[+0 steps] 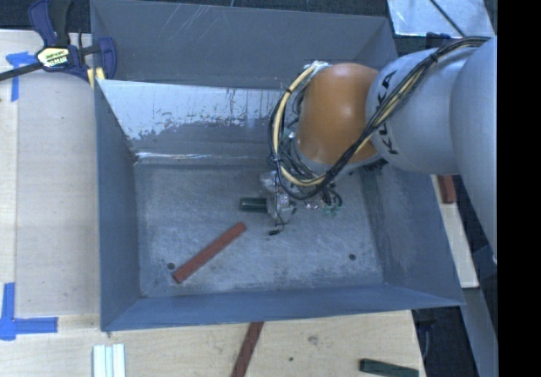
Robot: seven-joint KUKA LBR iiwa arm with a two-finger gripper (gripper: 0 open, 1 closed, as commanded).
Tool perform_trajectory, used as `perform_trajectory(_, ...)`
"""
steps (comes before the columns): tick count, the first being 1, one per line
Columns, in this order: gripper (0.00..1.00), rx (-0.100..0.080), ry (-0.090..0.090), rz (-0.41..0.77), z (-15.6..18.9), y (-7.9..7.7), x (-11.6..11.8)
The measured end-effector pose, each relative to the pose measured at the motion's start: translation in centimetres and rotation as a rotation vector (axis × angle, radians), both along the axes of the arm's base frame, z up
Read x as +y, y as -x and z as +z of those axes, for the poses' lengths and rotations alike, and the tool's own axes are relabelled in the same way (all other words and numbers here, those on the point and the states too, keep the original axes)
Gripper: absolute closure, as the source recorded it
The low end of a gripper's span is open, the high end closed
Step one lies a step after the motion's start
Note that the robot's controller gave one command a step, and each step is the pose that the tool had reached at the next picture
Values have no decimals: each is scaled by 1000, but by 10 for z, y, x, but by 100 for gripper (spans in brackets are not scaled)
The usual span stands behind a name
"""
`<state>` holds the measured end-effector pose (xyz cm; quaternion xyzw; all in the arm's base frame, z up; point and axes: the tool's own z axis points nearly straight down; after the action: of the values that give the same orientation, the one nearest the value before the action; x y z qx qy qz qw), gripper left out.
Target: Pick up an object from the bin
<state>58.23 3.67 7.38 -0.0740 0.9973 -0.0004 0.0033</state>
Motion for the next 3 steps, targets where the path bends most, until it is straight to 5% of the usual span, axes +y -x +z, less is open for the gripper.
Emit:
perform_trajectory(1,0,0,-1,-24,-2,-23,13)
perform_trajectory(2,100,0,-2,-24,-2,-23,13)
perform_trajectory(3,100,0,-2,-25,-2,-23,13)
